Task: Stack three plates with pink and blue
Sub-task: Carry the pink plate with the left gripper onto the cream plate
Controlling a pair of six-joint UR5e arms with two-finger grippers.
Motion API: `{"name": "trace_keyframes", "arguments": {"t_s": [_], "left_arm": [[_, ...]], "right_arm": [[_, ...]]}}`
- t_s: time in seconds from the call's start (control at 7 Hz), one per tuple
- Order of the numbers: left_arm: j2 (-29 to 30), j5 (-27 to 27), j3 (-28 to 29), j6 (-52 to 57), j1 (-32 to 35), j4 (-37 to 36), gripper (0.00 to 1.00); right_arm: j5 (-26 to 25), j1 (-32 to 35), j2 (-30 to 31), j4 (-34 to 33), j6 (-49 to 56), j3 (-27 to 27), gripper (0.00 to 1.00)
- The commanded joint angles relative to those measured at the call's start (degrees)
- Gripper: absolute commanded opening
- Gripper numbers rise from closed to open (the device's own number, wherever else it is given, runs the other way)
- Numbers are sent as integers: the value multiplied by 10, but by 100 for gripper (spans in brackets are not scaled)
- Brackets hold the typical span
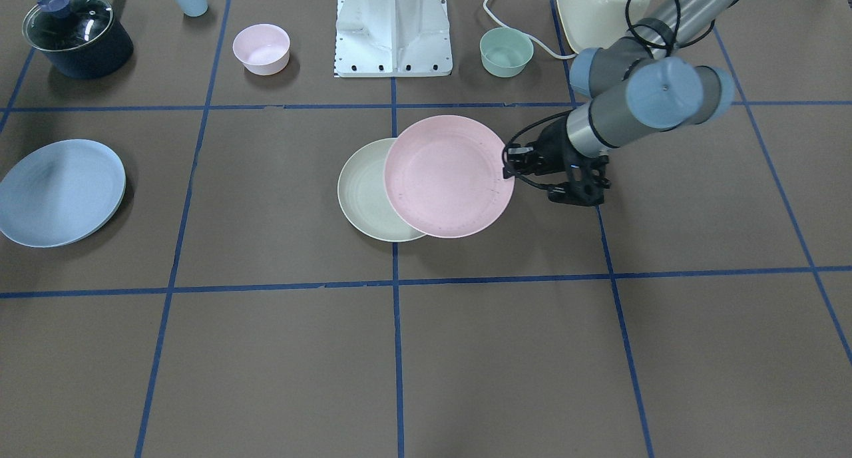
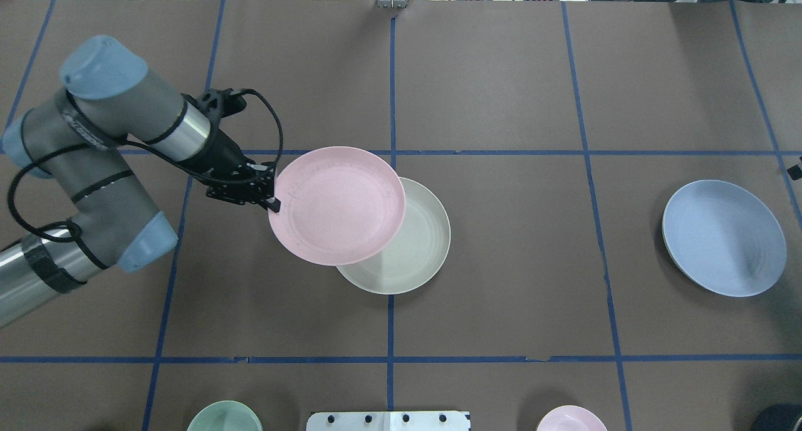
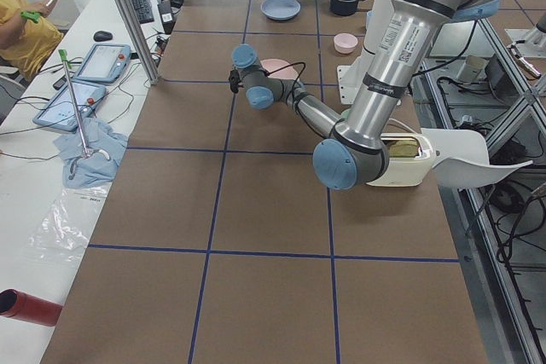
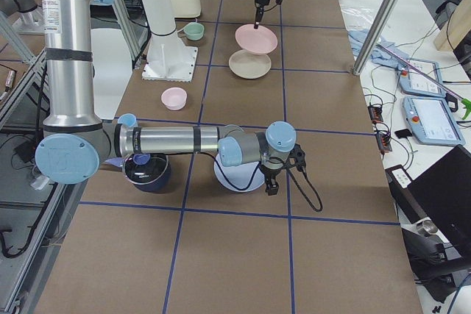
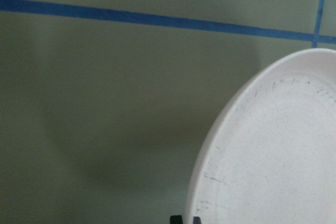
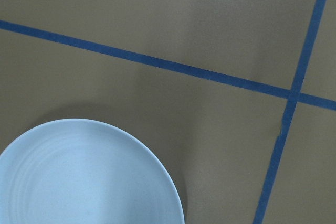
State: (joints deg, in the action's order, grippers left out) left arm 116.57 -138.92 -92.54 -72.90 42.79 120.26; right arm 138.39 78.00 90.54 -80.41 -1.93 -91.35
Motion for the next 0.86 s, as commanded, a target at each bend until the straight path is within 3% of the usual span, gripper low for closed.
{"name": "trace_keyframes", "arguments": {"t_s": [0.0,0.71], "left_arm": [[14,19,7,-15,-39,2,0],[43,49,35,-14,-63,21,0]], "right_arm": [[0,-16,3,0,0,1,100],[0,-22,10,0,1,1,100]]}}
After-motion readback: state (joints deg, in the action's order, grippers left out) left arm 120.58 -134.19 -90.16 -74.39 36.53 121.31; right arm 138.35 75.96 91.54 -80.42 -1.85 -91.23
